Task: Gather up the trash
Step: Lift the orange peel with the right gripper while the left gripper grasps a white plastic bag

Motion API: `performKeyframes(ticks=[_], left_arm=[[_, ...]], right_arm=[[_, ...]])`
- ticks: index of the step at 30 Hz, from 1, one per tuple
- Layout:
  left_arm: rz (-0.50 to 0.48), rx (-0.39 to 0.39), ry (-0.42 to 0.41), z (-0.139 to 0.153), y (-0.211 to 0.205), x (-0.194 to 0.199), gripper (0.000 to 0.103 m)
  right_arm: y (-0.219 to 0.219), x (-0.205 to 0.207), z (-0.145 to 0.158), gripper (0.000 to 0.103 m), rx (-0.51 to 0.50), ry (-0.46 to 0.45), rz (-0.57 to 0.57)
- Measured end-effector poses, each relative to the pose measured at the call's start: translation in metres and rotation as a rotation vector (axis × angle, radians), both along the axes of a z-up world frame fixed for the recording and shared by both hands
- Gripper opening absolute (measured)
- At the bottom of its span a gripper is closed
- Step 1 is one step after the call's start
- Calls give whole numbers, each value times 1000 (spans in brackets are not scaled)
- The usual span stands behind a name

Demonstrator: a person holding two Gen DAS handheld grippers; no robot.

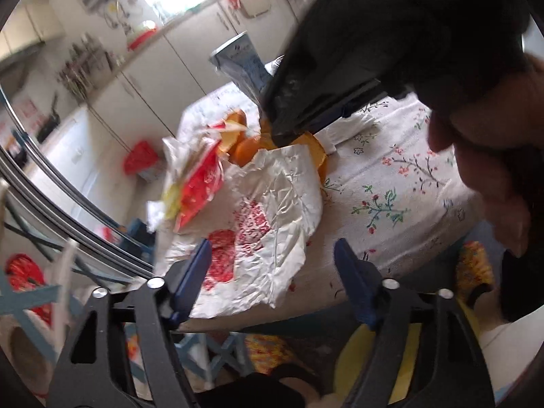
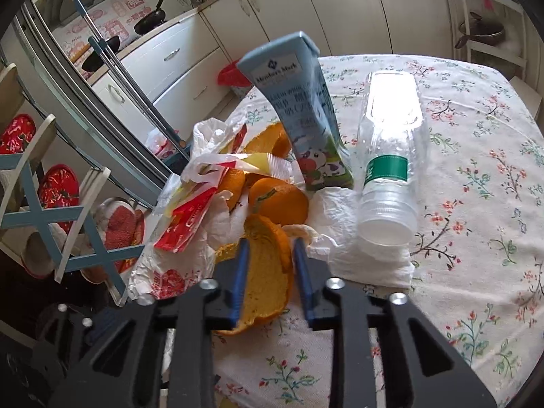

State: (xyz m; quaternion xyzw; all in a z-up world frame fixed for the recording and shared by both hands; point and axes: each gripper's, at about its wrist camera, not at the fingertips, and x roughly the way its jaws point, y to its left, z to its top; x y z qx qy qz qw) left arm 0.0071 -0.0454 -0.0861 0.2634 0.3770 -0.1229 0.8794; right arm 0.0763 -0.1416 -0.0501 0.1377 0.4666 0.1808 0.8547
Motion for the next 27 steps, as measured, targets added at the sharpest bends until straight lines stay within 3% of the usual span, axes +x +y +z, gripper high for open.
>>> performKeyframes(ticks=[5, 8, 14, 17, 21, 27], left_arm=[[39, -127, 93, 4, 15, 16, 6], [65, -227, 112, 14, 23, 17, 3], [94, -551, 148, 39, 61, 13, 2], [83, -657, 140, 49, 72, 6, 2], [66, -731, 161, 51, 73, 1, 2], [39, -714, 141, 59, 66, -21, 2]], right_arm=[[-10, -4, 6, 7, 2, -30, -21], [-20, -11, 16, 7, 1, -77, -48], [-36, -28, 35, 7, 21, -171, -92], [-41, -36, 43, 7, 31, -193, -108], [-47, -47, 44, 7, 38, -204, -125], [-50, -70, 49, 7, 39, -223, -139]])
